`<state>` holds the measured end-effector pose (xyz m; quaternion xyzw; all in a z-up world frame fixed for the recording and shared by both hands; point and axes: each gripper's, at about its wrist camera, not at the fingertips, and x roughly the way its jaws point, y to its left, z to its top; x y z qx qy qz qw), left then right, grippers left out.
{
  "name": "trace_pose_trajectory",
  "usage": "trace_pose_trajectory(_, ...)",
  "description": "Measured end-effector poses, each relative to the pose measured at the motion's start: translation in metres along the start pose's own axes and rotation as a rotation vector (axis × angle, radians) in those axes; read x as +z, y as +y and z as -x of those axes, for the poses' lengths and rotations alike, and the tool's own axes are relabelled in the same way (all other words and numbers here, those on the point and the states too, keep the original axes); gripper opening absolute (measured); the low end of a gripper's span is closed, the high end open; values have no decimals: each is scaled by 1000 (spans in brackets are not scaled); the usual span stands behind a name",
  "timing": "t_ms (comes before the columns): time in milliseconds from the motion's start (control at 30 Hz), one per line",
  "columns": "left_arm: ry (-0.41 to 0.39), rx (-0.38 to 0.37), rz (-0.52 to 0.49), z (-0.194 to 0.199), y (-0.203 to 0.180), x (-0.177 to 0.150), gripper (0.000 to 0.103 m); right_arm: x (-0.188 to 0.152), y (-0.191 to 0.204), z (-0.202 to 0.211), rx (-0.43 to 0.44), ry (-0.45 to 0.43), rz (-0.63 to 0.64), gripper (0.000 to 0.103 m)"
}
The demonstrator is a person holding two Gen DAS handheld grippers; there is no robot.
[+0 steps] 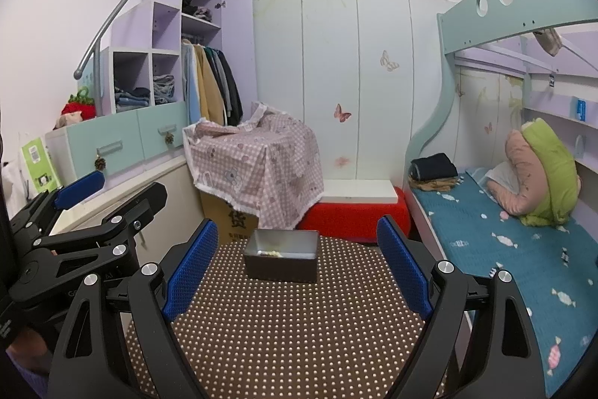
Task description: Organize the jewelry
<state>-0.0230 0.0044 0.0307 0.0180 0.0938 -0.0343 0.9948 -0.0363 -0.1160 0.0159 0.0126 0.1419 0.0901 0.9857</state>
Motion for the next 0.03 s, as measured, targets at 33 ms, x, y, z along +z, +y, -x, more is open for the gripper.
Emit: trace_pose_trajectory(33,2,0,0,0,1,-1,92,-1,2,-1,-1,2,0,84)
